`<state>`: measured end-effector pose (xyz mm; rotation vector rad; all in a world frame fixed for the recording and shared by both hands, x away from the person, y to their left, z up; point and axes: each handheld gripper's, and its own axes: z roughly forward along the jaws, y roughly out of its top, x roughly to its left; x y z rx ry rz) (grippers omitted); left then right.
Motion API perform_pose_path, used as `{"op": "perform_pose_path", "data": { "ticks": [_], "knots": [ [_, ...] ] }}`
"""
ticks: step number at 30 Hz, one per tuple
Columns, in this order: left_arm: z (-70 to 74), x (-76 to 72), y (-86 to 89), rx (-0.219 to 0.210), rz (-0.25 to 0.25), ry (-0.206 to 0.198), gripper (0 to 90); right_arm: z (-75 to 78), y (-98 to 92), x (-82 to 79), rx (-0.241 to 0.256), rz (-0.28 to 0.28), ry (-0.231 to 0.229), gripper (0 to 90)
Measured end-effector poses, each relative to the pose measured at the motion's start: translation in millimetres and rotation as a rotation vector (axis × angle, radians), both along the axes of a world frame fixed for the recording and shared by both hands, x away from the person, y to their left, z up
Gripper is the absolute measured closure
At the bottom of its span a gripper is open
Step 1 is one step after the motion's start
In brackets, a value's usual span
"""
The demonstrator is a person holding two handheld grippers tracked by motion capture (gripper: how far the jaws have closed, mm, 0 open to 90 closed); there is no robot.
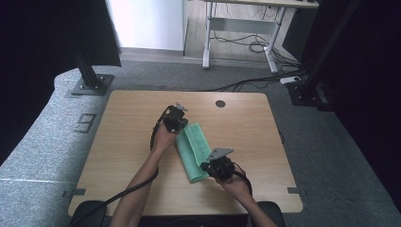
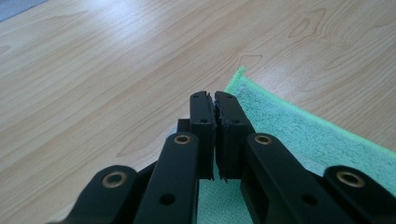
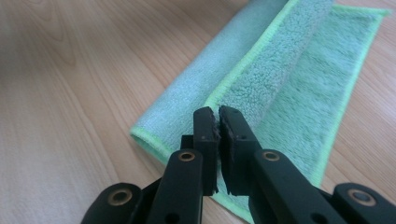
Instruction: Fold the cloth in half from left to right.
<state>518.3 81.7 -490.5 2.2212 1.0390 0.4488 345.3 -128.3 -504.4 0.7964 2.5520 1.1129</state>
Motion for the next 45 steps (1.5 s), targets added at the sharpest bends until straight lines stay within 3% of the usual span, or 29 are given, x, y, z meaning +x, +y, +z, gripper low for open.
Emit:
{"op": "perform_pose_path", "data": {
  "ticks": [19, 21, 25, 31, 33, 36, 40, 45],
  "knots": [
    [-15.9, 14.3, -24.2, 0.042, -0.013, 0.025, 84.6, -13.0, -16.1, 8.6, -0.018, -0.061, 0.023, 83.0],
    [-16.6, 15.0, -25.4, 0.042, -0.010, 0.020, 80.4, -14.4, -17.7, 9.4, -0.021, -0.066, 0.026, 81.8],
    [-15.2, 14.3, -27.0, 0.044, 0.010, -0.014, 59.4, -15.5, -22.1, 11.3, -0.020, -0.088, 0.029, 74.3],
    [-1.8, 12.7, -24.3, 0.028, 0.036, -0.065, 37.3, -9.3, -33.4, 13.7, -0.004, -0.141, 0.005, 62.2],
    [5.2, 11.5, -21.4, 0.014, 0.038, -0.083, 33.0, -7.5, -37.5, 15.6, -0.004, -0.166, -0.010, 57.9],
    [7.5, 9.6, -19.4, 0.000, 0.026, -0.076, 30.3, -5.2, -42.8, 19.9, 0.009, -0.197, -0.019, 50.8],
    [2.0, 1.2, -15.4, 0.018, 0.006, -0.061, 26.7, -5.8, -44.0, 24.9, 0.006, -0.218, -0.029, 45.8],
    [-16.5, -14.3, -1.4, 0.043, -0.004, -0.025, 24.0, -18.9, -43.6, 32.4, -0.048, -0.217, 0.005, 41.2]
  ]
}}
